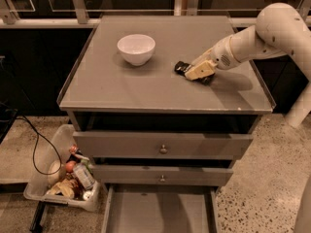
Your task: Place rxbar chocolate into bottom drawer
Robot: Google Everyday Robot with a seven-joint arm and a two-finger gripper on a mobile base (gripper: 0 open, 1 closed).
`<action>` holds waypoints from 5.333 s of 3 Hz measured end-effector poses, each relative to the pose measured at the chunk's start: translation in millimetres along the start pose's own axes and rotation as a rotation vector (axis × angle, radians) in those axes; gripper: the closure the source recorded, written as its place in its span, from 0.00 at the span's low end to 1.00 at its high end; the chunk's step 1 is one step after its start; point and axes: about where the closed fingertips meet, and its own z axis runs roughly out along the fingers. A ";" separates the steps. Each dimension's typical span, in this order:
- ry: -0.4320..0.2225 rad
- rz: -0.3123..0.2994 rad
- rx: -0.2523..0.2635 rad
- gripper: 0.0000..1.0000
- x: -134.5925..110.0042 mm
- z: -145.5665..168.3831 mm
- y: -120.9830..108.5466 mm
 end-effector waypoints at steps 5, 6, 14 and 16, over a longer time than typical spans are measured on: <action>0.010 0.011 -0.025 1.00 5.2 -13.2 21.3; 0.025 -0.007 -0.013 1.00 -0.4 -47.6 39.7; -0.081 0.091 -0.016 1.00 125.3 -176.2 279.6; -0.020 0.167 -0.027 1.00 215.0 -84.6 307.6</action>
Offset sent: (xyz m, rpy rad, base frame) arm 0.0000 0.0000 0.0000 0.0000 0.0000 0.0000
